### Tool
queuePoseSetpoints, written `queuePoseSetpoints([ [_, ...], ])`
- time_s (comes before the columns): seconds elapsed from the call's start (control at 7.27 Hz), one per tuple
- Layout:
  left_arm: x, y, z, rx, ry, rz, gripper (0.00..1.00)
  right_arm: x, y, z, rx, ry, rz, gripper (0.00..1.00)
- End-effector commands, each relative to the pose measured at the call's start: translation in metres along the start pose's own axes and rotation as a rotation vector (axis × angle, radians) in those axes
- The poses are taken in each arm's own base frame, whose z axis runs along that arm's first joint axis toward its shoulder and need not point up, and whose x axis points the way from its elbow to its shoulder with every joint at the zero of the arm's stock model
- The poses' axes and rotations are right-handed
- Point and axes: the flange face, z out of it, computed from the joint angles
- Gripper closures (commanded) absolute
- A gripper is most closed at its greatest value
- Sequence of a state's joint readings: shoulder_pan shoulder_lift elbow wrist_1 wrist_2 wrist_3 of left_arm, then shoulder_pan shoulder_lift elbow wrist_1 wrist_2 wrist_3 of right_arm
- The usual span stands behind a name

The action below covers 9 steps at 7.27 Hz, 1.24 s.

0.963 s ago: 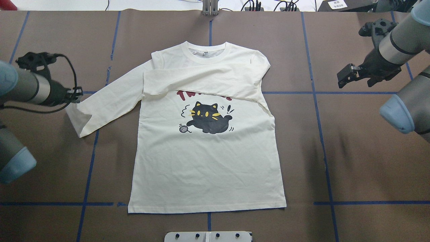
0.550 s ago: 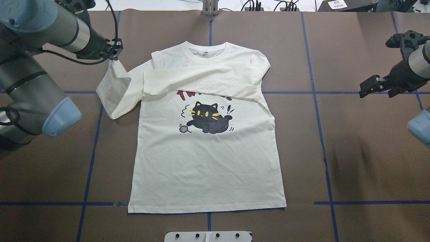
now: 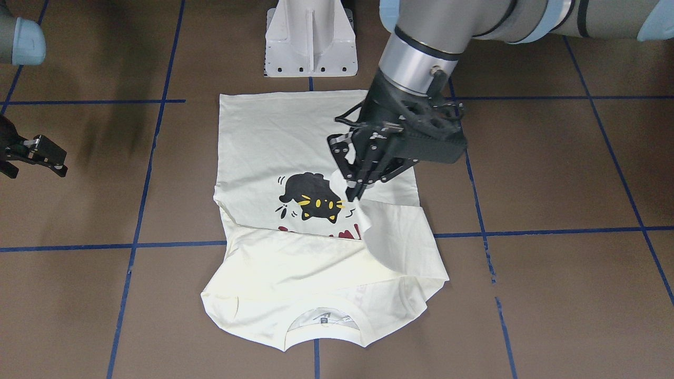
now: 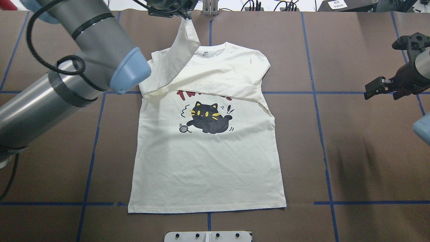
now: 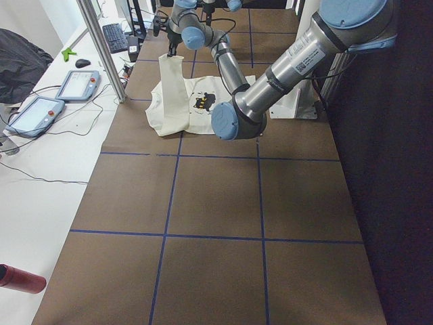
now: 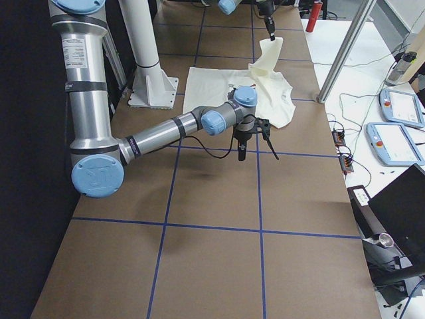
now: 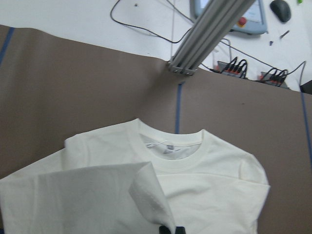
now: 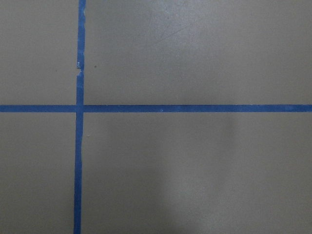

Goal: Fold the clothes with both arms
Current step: 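Fold the held sleeve across the shirt body with the left gripper and release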

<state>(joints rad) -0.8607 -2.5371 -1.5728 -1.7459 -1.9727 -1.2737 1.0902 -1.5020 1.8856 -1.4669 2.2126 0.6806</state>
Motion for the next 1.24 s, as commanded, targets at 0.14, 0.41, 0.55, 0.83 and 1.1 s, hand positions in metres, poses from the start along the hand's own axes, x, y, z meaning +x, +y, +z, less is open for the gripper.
queuePoseSetpoints([
  [0.14,0.073,0.034,0.126,-0.04,0.018,-0.102,1.0,-0.001,-0.002,0.0,0.001,0.0,0.004,0.0],
  [0.41,0.112,0.093,0.222,0.077,0.035,-0.178,0.94,0.0,-0.007,0.006,-0.007,0.006,0.01,0.0],
  [0.55,0.112,0.106,0.229,0.071,0.079,-0.164,0.01,0.0,-0.009,0.008,-0.008,0.007,0.011,0.0],
  [0.83,0.119,0.117,0.226,0.061,0.11,-0.092,0.0,-0.008,-0.013,0.007,-0.004,-0.002,0.01,0.0],
  [1.1,0.091,0.119,0.227,0.051,0.103,-0.051,0.0,-0.019,-0.017,0.002,-0.005,-0.024,-0.001,0.0],
])
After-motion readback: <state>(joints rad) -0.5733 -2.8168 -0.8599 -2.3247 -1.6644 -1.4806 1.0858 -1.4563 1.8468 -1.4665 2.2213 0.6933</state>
